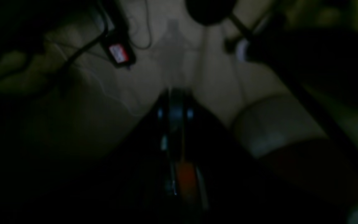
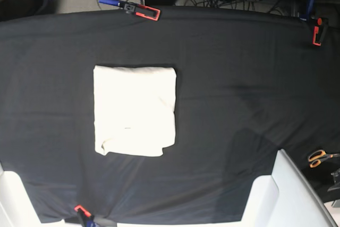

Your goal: Fold the T-shirt properly

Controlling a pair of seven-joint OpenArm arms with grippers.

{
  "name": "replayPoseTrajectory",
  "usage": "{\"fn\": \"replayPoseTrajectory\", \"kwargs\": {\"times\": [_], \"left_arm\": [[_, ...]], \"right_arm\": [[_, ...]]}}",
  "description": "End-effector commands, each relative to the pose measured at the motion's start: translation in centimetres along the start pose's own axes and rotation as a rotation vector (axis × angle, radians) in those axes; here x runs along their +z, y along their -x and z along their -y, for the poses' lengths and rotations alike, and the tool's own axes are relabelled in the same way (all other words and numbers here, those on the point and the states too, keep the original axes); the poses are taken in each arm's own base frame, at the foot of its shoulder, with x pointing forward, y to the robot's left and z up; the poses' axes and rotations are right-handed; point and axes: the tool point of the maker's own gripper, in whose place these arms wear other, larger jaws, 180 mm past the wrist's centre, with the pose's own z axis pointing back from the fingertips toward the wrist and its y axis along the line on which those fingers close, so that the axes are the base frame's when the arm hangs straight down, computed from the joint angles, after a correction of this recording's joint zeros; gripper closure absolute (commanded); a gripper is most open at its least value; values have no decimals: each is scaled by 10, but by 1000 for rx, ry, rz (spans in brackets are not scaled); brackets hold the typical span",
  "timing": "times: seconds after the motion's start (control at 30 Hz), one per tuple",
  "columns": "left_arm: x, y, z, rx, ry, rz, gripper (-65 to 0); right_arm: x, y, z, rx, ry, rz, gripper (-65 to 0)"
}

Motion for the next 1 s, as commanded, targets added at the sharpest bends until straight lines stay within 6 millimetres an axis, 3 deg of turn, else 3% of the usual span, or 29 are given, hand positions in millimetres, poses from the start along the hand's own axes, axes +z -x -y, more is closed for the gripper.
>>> {"fn": "replayPoseTrajectory", "kwargs": {"times": [0.0, 0.2, 0.37, 0.43, 0.5, 0.67, 0.97], "left_arm": [[-11, 4, 11, 9, 27, 1, 0], [-74, 59, 51, 25, 141, -113, 0], [-111, 106, 61, 84, 223, -157, 0], [-114, 106, 53, 112, 226, -109, 0], [-120, 72, 28, 120, 190, 3, 0], [-121, 83, 13, 112, 167, -37, 0], [-124, 59, 2, 108, 145, 25, 0]], "right_arm": [[-13, 12, 3, 34, 8, -36, -12], [-71, 47, -21, 174, -12, -62, -15], [-77, 25, -51, 259, -32, 108, -12], [-75, 15, -60, 256, -49, 164, -9], [-73, 4, -66, 254, -62, 207, -9], [-72, -2, -69, 250, -68, 222, -9], [-73, -1, -54, 253, -43, 215, -11]]}}
